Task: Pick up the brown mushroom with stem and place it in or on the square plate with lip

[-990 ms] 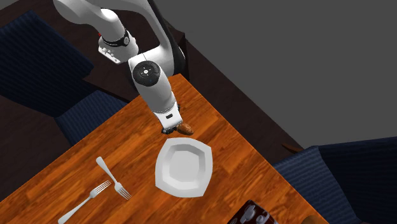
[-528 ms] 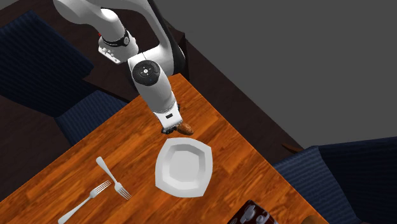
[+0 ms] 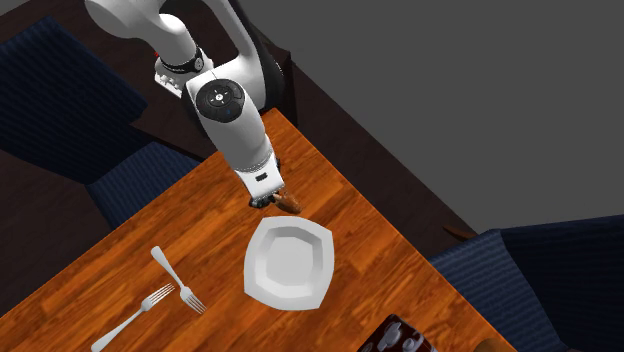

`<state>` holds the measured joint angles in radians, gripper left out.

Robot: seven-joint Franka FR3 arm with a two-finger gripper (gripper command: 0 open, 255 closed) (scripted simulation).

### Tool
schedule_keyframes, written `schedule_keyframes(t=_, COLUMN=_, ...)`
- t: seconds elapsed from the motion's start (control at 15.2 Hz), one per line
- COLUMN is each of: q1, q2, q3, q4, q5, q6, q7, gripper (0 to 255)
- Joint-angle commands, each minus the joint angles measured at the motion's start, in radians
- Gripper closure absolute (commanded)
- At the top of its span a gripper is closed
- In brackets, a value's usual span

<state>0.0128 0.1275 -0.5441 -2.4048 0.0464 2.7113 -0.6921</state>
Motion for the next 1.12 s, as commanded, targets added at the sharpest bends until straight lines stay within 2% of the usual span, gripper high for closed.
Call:
schedule_keyframes(t=0.0, q1=0.009, q2=-0.027, q3=-0.009, q4=0.003, q5=-0.031, q6=-0.026, q7=0.024, gripper=255)
schedule_keyframes(t=0.53, q1=0.018, q2=-0.12, q3=-0.023, q4=0.028, q5=-0.122, q6=-0.132, q7=0.085, gripper=255)
schedule_keyframes(t=0.79, q1=-0.021, q2=0.029, q3=-0.025, q4=0.198, q5=0.034, q6=-0.175, q7=-0.064, gripper=255)
schedule_keyframes(t=1.06, q1=-0.097, q2=0.174, q3=0.001, q4=0.386, q5=0.149, q6=-0.24, q7=-0.172, gripper=255)
